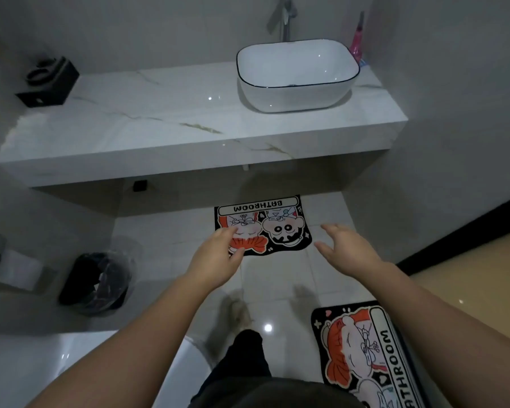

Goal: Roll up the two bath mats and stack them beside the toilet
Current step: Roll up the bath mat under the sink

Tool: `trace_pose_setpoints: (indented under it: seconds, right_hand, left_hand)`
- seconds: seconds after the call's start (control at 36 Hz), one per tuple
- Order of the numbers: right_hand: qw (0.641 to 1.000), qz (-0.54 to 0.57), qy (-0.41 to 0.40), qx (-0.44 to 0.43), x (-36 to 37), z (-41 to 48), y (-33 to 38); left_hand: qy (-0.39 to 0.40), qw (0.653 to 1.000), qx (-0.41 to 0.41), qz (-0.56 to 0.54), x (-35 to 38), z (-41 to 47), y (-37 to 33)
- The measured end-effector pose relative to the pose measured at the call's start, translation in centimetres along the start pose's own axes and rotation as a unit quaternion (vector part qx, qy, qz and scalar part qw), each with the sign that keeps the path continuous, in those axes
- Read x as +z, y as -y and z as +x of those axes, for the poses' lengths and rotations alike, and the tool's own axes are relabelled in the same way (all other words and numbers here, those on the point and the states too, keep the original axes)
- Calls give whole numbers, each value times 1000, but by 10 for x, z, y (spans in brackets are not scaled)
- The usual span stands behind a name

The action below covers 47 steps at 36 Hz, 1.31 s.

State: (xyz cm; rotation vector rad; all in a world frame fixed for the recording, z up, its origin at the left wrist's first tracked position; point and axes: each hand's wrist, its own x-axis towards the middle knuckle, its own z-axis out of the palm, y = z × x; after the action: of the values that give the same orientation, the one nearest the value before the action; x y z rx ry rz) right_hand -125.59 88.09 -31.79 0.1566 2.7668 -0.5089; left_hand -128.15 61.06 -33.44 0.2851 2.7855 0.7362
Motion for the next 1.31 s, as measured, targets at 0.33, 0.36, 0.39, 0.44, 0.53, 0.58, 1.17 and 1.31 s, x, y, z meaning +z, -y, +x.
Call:
trace_pose_setpoints:
  seconds: [0.33, 0.36, 0.39, 0.44, 0.53, 0.58, 1.17, 1.31]
  right_hand:
    - [1000, -9, 12, 11, -7, 130, 61]
    - [1000, -9, 14, 11, -6, 136, 63]
    - [1000, -8, 18, 12, -6, 142, 64]
    - [1000, -10, 22, 15, -5, 152, 66]
    - [999, -21, 31, 18, -4, 168, 65]
    - [999, -24, 35, 17, -4, 179, 63]
    - [976, -82, 147, -135, 33, 369, 11]
    - [960, -134, 193, -153, 75, 418, 0]
  left_hand:
    - [75, 997, 11, 25, -37, 130, 55]
    - [83, 996, 13, 23, -38, 137, 59]
    - [88, 996, 18, 20, -38, 144, 62]
    - [88, 996, 30, 15, -40, 155, 68]
    - [90, 995, 44, 24, -39, 172, 75]
    - [104, 993, 43, 20, -37, 183, 79]
    - [129, 991, -3, 36, 48, 314, 81]
    - [154, 986, -26, 51, 93, 348, 105]
